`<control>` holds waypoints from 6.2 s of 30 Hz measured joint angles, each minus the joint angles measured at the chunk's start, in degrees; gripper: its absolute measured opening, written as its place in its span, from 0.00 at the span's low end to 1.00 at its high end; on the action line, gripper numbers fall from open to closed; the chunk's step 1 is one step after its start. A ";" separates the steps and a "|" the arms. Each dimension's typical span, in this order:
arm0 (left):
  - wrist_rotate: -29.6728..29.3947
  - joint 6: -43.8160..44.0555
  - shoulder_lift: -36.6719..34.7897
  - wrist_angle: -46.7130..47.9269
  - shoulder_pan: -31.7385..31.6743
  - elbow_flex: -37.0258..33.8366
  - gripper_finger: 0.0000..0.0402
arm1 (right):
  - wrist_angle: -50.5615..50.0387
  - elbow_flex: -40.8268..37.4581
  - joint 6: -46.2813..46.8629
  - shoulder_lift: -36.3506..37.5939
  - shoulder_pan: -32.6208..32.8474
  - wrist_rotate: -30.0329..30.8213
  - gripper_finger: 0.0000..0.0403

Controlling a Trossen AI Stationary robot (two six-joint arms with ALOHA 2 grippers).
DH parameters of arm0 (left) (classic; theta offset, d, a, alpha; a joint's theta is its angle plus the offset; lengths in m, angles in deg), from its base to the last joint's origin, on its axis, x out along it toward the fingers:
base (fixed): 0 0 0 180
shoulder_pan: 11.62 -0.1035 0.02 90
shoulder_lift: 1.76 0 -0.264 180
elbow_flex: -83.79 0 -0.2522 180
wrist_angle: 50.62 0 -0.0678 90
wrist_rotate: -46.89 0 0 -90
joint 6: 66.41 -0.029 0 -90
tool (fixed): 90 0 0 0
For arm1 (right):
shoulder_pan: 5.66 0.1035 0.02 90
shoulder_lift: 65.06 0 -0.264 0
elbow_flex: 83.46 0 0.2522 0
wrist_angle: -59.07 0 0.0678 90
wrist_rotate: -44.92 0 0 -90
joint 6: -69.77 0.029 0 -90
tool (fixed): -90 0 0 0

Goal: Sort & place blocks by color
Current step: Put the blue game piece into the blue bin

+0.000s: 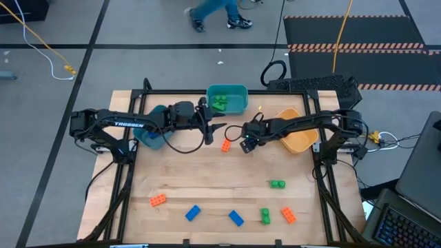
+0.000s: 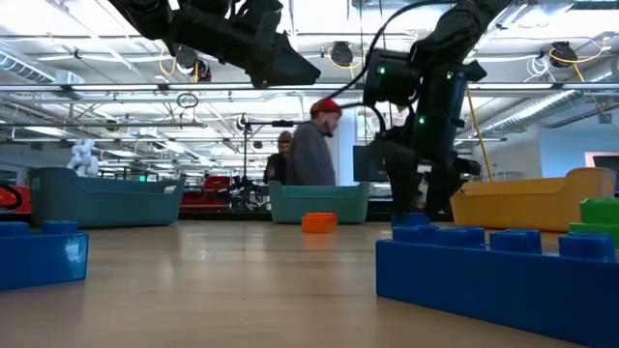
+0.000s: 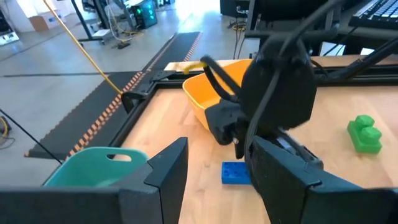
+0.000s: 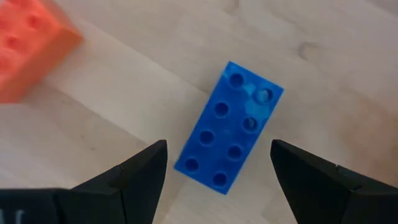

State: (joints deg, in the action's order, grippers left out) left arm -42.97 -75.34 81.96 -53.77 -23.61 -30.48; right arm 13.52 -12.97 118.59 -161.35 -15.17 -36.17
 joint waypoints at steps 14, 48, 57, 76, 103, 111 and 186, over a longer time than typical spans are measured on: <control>-0.11 -3.12 0.00 -2.68 -0.31 0.00 0.43 | 1.60 0.09 -8.71 -3.37 1.41 4.25 0.58; 15.04 -3.61 -2.14 5.34 0.78 0.04 0.44 | 28.50 -0.82 -53.63 17.63 4.74 9.41 0.34; 6.77 -3.60 -2.56 6.87 -0.52 0.04 0.46 | 32.96 -3.28 -55.72 17.79 4.66 7.70 0.34; 4.31 0.83 -2.56 6.87 0.33 0.04 0.83 | 42.73 -6.60 -59.08 17.63 3.21 -0.20 0.34; 7.13 3.51 -1.33 2.24 2.34 0.00 0.47 | 42.89 -6.60 -56.91 16.81 3.17 -4.82 0.34; 3.46 5.09 -1.16 4.21 2.43 0.00 0.36 | 43.97 -6.62 -56.29 16.96 3.10 -4.24 0.56; -34.18 37.65 -12.98 68.37 4.95 0.04 0.52 | 30.73 -6.58 -45.24 17.00 1.14 15.08 0.60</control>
State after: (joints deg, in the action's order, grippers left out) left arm -77.15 -37.69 68.99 14.60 -18.66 -30.44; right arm 44.24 -19.55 73.35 -144.35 -14.03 -21.09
